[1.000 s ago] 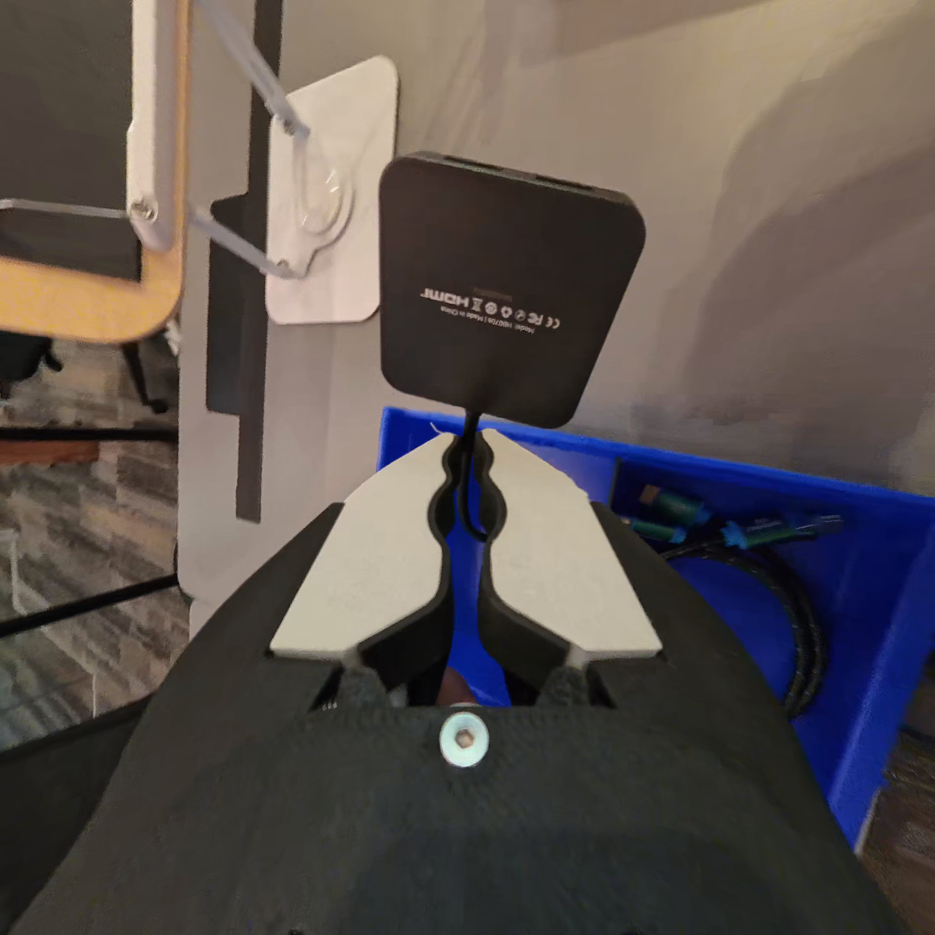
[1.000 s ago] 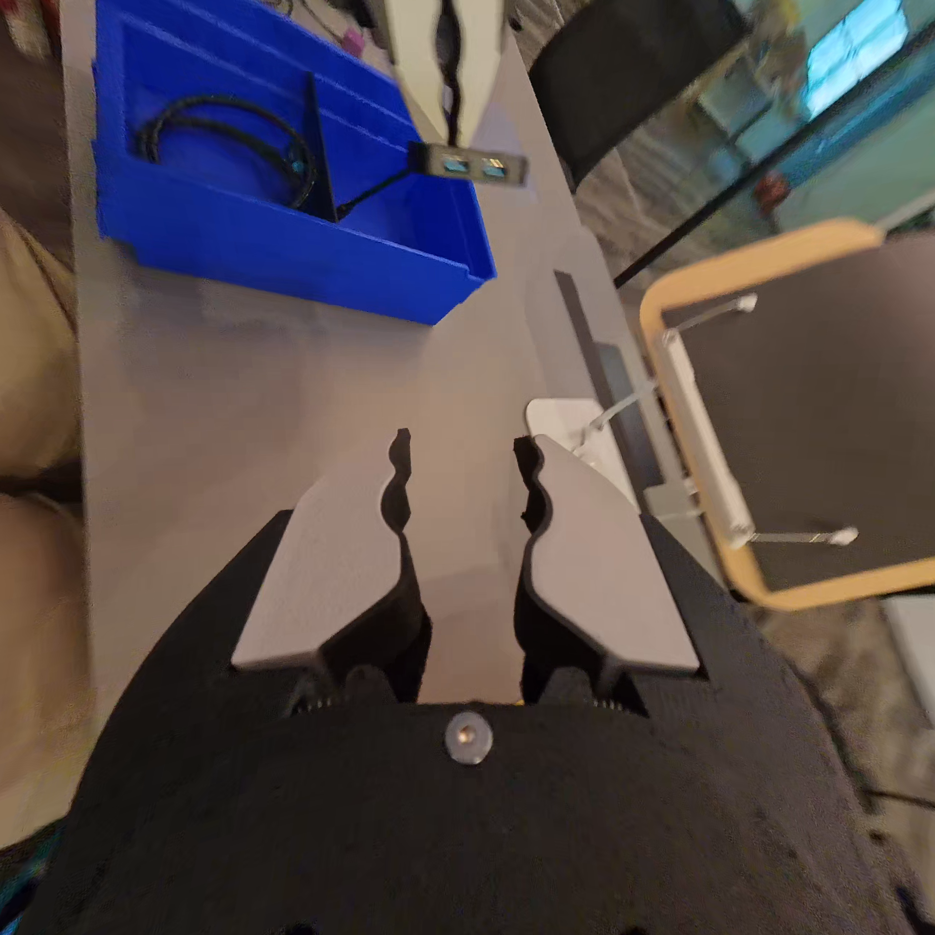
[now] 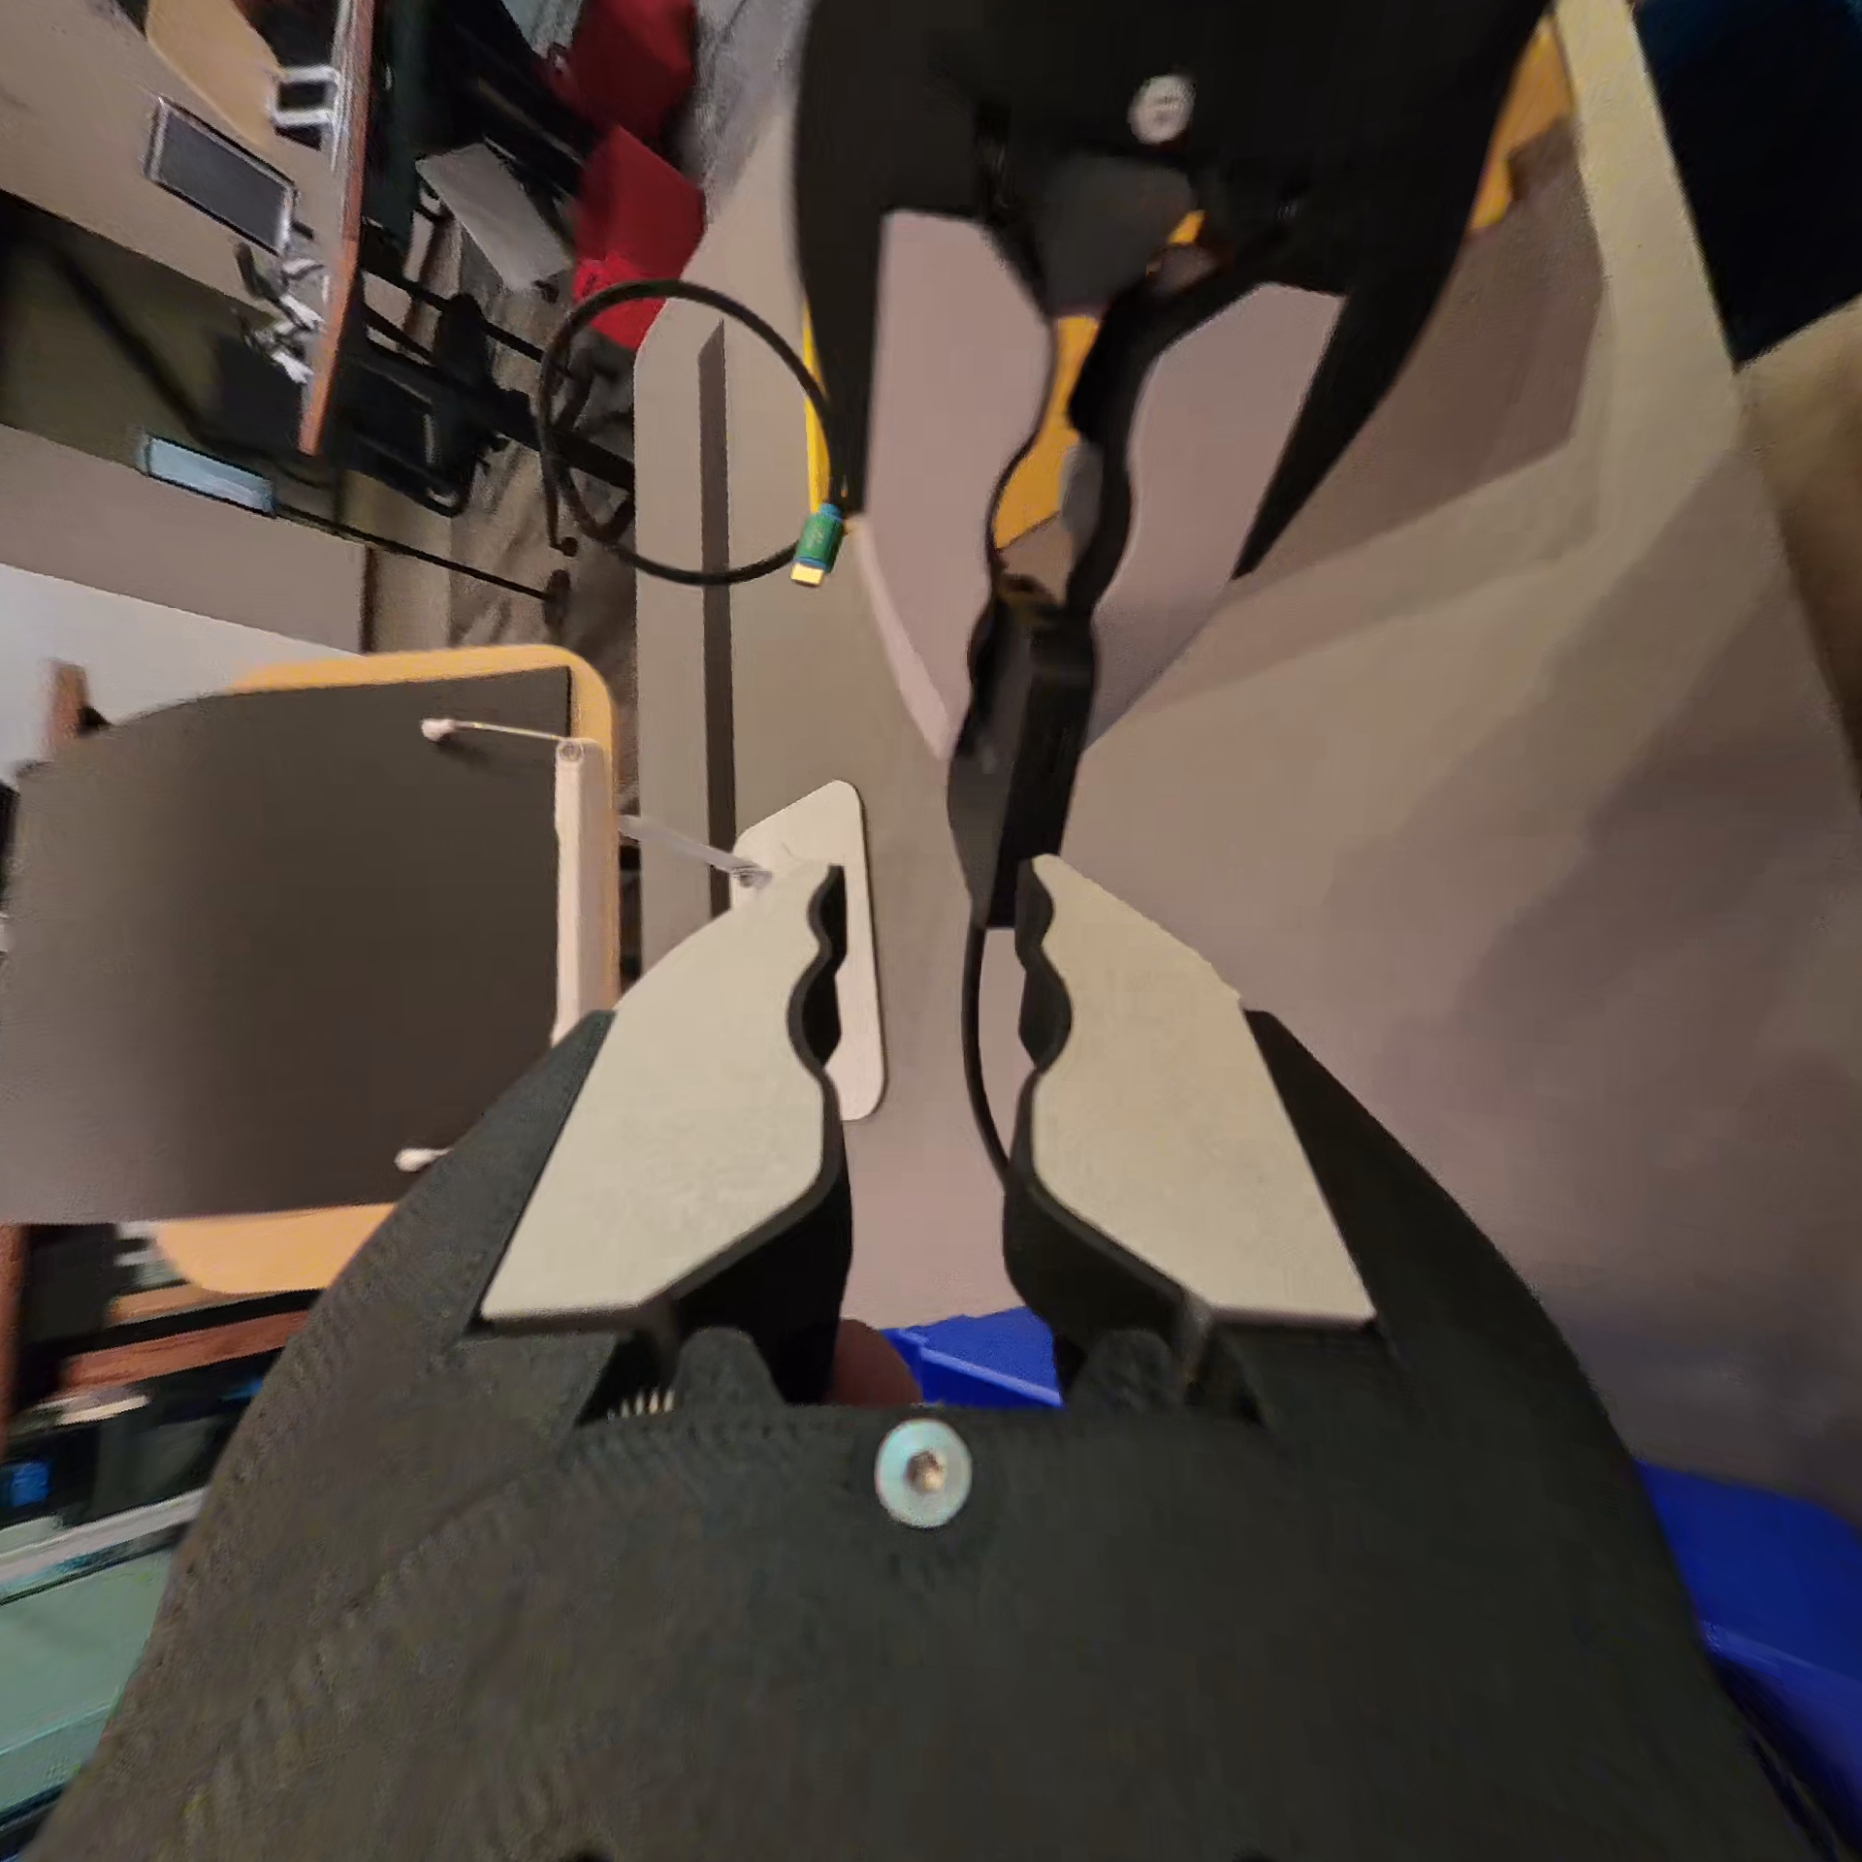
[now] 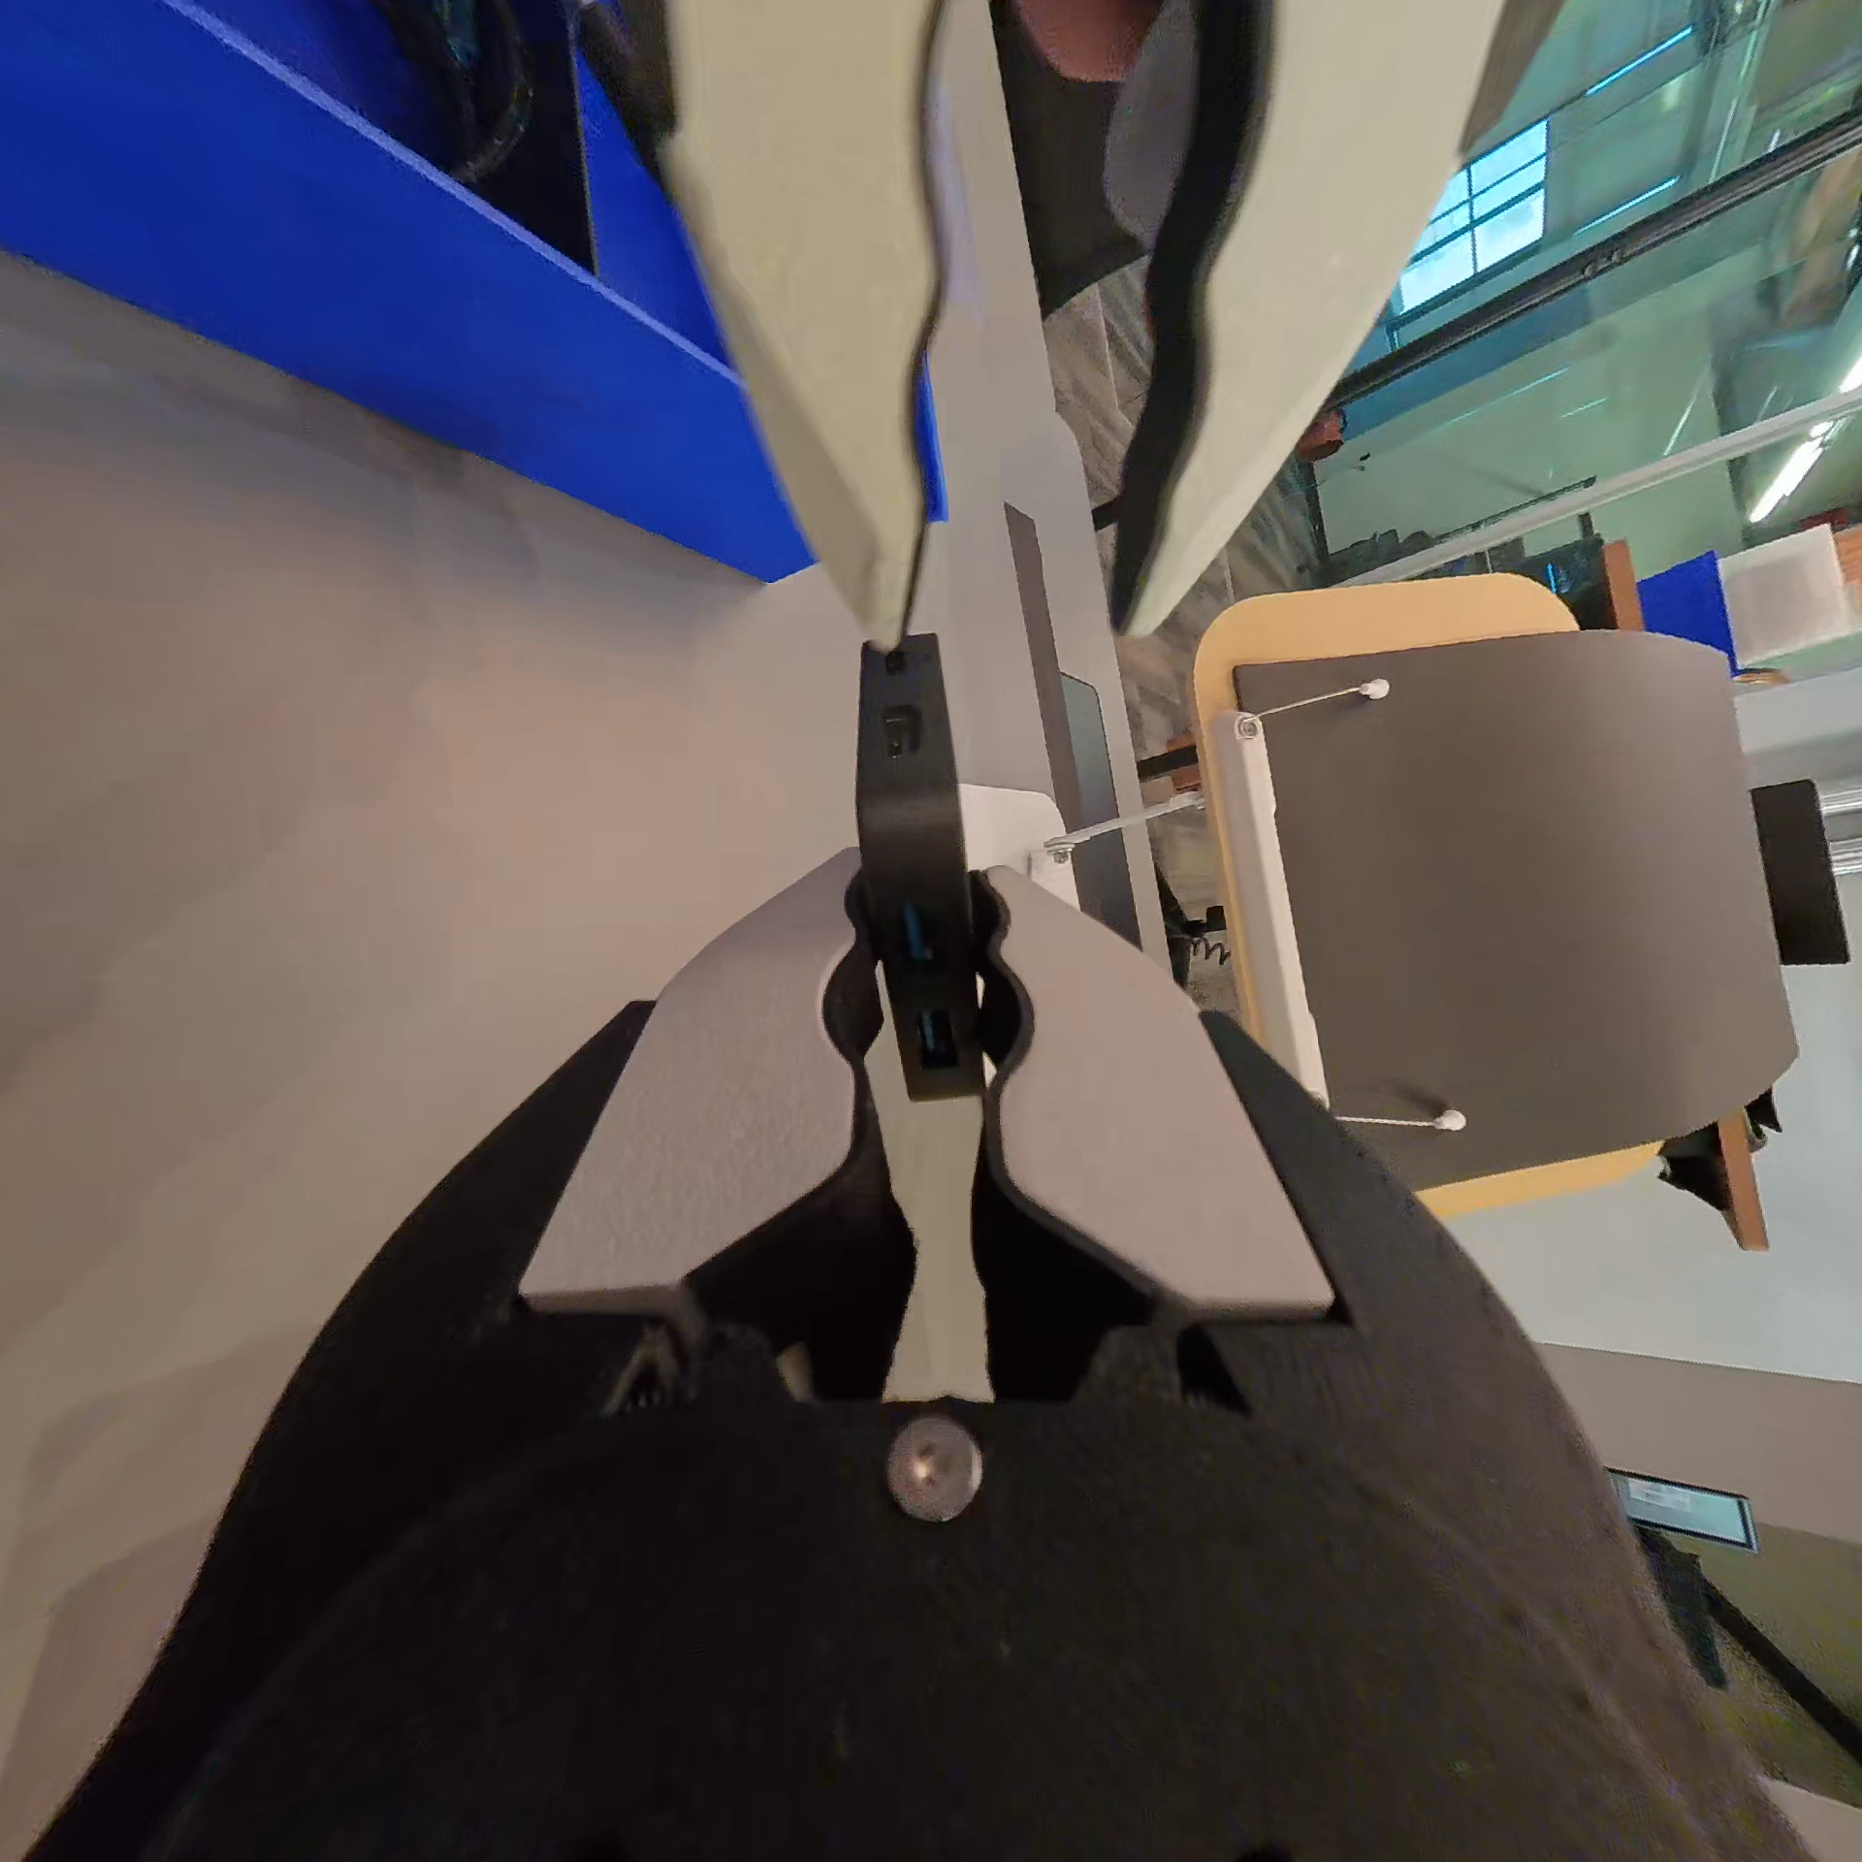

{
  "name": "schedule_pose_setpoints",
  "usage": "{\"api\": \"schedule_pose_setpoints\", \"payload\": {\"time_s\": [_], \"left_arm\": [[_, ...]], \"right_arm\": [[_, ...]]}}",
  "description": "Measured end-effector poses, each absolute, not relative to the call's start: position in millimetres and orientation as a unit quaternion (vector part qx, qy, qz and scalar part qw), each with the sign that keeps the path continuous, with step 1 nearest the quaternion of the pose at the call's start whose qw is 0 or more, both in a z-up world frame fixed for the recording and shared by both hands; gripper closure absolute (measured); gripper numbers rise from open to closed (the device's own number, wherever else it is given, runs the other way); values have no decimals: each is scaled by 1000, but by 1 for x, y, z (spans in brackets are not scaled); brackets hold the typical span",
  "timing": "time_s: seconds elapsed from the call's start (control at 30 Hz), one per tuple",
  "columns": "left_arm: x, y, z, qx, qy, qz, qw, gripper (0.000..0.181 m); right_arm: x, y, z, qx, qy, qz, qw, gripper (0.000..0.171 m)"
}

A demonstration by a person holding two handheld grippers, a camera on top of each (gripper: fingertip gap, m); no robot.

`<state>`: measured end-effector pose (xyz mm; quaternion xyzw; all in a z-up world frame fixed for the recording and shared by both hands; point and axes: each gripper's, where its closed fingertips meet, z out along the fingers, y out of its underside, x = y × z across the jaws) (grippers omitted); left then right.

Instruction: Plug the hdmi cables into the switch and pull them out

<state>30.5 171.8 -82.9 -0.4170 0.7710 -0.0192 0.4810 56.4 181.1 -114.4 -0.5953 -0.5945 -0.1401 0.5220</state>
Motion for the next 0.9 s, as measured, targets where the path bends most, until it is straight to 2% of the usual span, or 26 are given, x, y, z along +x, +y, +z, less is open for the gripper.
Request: {"api": "schedule_pose_setpoints", "payload": {"time_s": [0.03,0.2,0.33,0.47,0.6,0.77,0.83,0.9], "left_arm": [[33,168,-87,-404,776,5,484,150],[37,165,-101,-366,782,83,498,163],[39,163,-104,-368,774,90,506,151],[43,167,-106,-360,764,124,521,165],[41,165,-111,-341,759,138,537,167],[34,160,-112,-296,769,151,546,167],[33,155,-115,-277,780,162,537,167],[35,147,-114,-251,788,172,536,167]], "right_arm": [[55,180,-116,-596,-595,-138,522,157],[60,183,-120,-612,-581,-151,515,157],[58,181,-112,-612,-571,-146,527,158],[50,176,-116,-601,-586,-150,522,158],[47,170,-120,-594,-606,-132,513,152],[45,158,-120,-624,-618,-3,479,116],[45,156,-123,-641,-615,48,457,97],[42,149,-132,-656,-621,107,415,90]]}}
